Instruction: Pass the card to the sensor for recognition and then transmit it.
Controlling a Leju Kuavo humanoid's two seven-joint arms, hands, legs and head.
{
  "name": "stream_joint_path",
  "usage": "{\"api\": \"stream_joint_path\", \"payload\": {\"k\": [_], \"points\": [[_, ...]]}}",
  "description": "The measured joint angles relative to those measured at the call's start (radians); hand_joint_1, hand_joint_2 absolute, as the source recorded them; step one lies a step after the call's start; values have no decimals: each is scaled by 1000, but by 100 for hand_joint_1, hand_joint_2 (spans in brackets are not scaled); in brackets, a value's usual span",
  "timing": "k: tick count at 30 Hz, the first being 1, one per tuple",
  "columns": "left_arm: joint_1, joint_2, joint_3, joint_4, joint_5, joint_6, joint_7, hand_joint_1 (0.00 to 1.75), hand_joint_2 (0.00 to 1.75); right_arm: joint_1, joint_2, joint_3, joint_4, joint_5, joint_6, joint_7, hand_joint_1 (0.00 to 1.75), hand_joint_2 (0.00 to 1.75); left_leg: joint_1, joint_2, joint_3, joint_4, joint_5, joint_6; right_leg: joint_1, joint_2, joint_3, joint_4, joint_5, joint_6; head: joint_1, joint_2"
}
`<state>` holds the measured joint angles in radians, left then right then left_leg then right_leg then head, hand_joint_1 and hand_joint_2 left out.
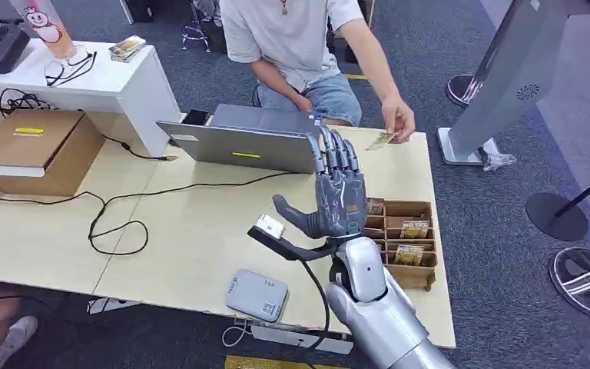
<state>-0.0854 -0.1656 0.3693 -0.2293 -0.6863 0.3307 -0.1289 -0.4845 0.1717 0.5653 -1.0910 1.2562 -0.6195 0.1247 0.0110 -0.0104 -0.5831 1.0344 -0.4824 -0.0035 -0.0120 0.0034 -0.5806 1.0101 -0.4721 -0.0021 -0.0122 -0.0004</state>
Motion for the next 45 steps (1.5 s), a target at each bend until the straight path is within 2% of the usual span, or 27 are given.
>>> {"api": "stream_joint_path", "payload": {"k": [14, 19, 28, 29, 34, 35, 45], "points": [[1, 3, 0, 0, 10, -2, -2, 0, 0, 14, 3, 0, -50, -97, 9, -71, 0, 0, 0, 0, 0, 0, 0, 0, 0, 0, 0, 0, 0, 0, 0, 0], [4, 2, 0, 0, 20, 20, -14, 0, 0, 43, -12, 0, -111, -128, 13, -84, 0, 0, 0, 0, 0, 0, 0, 0, 0, 0, 0, 0, 0, 0, 0, 0], [10, 2, 0, 0, 22, 22, -21, 0, 0, 102, -42, 0, -207, -158, 9, -105, 0, 0, 0, 0, 0, 0, 0, 0, 0, 0, 0, 0, 0, 0, 0, 0], [11, 2, 0, 0, 22, 22, -22, 0, 0, 109, -46, 0, -215, -164, 9, -106, 0, 175, 0, 0, 0, 0, 0, 0, 0, 0, 0, 0, 0, 0, 0, 0], [13, 2, 0, 0, 22, 22, -23, 0, 0, 145, -68, -1, -257, -181, -3, -129, 0, 175, 0, 0, 0, 0, 0, 0, 0, 0, 0, 0, 0, 0, 0, 0], [13, 2, 0, 0, 22, 22, -23, 0, 0, 151, -71, -2, -262, -184, -6, -135, 0, 0, 0, 0, 0, 0, 0, 0, 0, 0, 0, 0, 0, 0, 0, 0], [20, 2, 1, 0, 37, 29, -37, 0, 0, 221, -89, -34, -297, -279, -4, -206, 0, 0, 0, 0, 0, 0, 0, 0, 0, 0, 0, 0, 0, 0, 0, 0]]}}
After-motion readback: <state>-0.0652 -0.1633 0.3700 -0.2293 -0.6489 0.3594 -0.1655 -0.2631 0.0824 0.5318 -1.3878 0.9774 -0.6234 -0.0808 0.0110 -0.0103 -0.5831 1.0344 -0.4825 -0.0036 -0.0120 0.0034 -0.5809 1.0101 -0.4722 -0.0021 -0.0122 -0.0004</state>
